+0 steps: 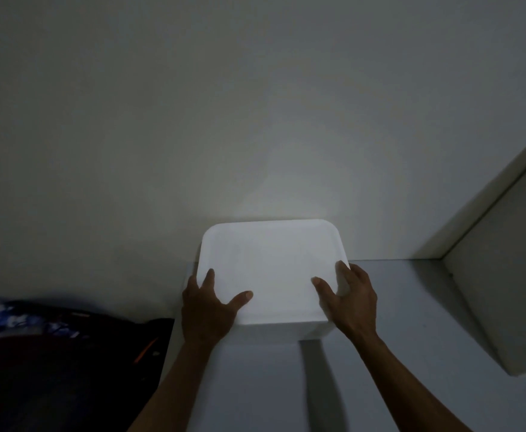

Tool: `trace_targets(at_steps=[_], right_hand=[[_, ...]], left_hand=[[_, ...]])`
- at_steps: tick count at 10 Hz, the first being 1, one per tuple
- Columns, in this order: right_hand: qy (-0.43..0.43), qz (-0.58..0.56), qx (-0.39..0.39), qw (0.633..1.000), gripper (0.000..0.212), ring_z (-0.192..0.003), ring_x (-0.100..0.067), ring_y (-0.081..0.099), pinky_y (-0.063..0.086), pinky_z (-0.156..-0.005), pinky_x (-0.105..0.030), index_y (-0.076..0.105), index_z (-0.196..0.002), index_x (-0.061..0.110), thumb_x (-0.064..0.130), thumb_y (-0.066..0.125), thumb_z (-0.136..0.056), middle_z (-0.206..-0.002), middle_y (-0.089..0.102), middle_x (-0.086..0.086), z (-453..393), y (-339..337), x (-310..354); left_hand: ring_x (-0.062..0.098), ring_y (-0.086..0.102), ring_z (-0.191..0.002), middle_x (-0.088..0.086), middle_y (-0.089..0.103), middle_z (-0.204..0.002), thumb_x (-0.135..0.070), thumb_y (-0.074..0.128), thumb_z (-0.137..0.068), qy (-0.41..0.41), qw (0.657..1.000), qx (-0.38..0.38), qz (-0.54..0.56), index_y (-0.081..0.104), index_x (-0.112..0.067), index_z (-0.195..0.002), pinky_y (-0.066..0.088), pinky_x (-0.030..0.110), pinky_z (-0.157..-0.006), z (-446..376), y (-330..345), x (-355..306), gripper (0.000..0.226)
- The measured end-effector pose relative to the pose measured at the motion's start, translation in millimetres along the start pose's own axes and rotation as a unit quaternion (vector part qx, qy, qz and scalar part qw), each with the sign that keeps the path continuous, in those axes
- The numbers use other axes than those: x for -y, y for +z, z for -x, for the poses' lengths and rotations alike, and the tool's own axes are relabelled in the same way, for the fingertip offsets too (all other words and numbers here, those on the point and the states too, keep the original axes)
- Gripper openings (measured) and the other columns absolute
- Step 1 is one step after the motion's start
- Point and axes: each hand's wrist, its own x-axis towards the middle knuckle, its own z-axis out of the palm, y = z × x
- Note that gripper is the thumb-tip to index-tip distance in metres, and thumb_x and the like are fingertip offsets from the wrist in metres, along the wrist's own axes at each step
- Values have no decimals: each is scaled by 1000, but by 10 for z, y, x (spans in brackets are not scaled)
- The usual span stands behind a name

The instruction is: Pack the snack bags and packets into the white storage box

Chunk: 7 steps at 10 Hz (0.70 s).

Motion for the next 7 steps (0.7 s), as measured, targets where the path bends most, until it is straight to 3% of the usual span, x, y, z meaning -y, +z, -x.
trace_targets(at_steps=[3, 5, 7], right_hand=[[-17, 14, 7, 1000, 70, -142, -26, 36, 32, -114, -40, 47, -146, 16, 50, 66, -87, -155, 38, -10, -42, 73, -75], [-28, 23, 35, 999, 72, -144, -27, 31, 29, -116, -43, 39, -150, 18, 52, 60, -91, -158, 33, -11, -61, 46, -82], [-45, -5, 44, 998, 80, -149, -22, 19, 22, -116, -38, 28, -154, 26, 58, 59, -88, -163, 21, -3, 176, -179, -22]], left_hand=[[32, 22, -143, 9, 17, -159, -80, 56, -69, -2, 999, -7, -43, 24, -28, -152, 30, 48, -111, 0, 64, 20, 103], [35, 21, -143, 12, 18, -159, -83, 49, -72, 3, 994, -24, -107, 28, -26, -151, 28, 54, -111, 26, 48, -37, 99], [29, 8, -149, 11, 12, -162, -79, 47, -77, 40, 995, -51, -71, 27, -27, -151, 10, 56, -116, 434, -7, -346, 93]])
